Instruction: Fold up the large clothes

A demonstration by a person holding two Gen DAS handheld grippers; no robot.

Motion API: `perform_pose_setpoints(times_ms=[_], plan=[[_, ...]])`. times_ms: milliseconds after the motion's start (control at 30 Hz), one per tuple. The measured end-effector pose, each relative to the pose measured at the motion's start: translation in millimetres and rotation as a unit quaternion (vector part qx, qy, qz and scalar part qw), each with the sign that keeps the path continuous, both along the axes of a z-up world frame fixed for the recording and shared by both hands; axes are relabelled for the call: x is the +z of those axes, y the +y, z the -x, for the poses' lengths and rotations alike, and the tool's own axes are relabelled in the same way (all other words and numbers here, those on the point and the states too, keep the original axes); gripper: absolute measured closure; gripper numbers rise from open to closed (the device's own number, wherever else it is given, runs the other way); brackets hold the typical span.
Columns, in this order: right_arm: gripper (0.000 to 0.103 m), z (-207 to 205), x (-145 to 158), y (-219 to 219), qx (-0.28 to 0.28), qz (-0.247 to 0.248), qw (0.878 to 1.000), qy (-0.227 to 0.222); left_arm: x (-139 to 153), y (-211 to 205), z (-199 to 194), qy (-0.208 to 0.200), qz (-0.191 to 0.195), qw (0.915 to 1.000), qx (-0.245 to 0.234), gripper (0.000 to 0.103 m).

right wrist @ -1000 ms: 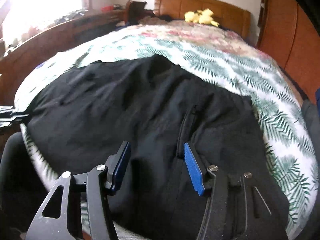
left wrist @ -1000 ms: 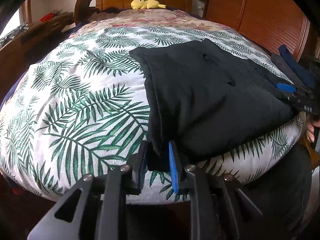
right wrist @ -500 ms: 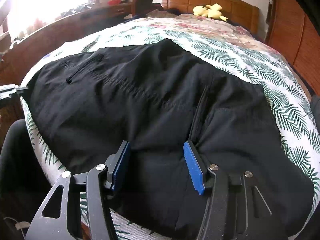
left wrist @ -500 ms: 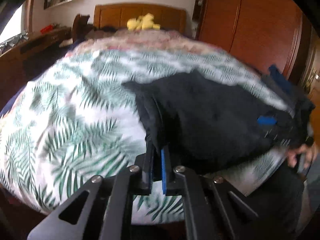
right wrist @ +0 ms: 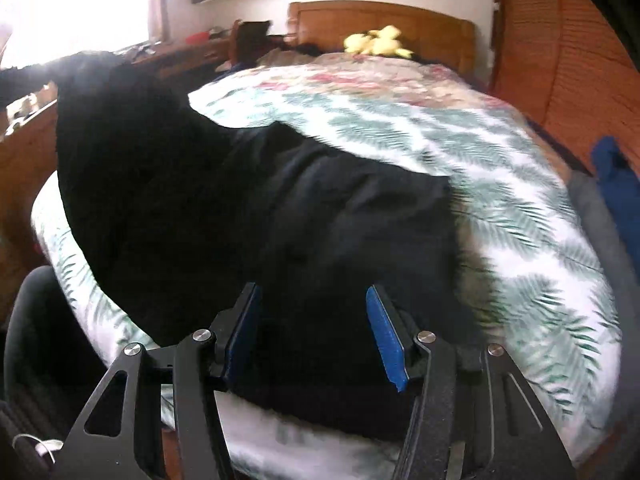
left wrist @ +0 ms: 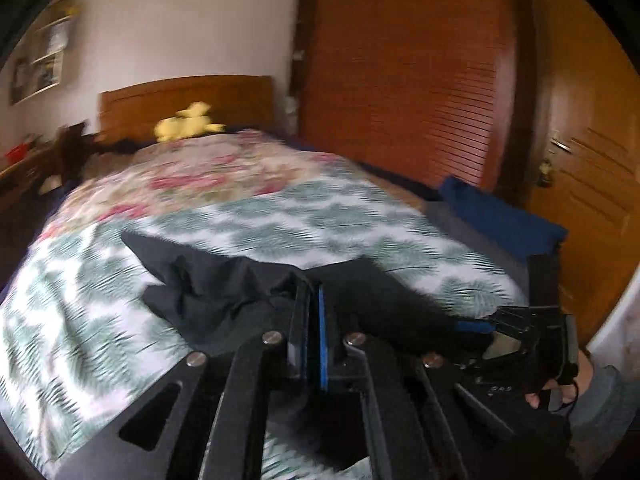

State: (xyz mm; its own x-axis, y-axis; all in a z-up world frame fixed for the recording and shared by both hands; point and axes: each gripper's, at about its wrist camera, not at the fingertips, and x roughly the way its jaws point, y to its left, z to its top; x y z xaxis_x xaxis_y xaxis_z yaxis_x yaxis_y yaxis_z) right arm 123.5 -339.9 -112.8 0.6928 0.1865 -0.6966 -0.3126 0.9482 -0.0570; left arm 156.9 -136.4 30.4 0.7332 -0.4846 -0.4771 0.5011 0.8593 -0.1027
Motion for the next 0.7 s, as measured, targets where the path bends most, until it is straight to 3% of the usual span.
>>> perform_pose_setpoints(times_ms=[200,367,700], plan=[[0.047,21.1,16.9,-54.3,-0.045,0.006,0.999,-0.014,-12.4,-96.0,-12.3,0.043,0.008,0.9954,-0.085,0.103],[0.047,39.5,26.2,-89.2,-0.075,-0.007,0.997,-0.024,-38.5,-144.8,-21.4,0.092,-0.005,0.9881,-0.123,0.103],[0.047,40.1,40.4,-101.7,-0.079,-0.025,0.996,-0.037,-44.9,-135.5,-17.9,0.116,-0.028,0.9874,-0.104,0.102]])
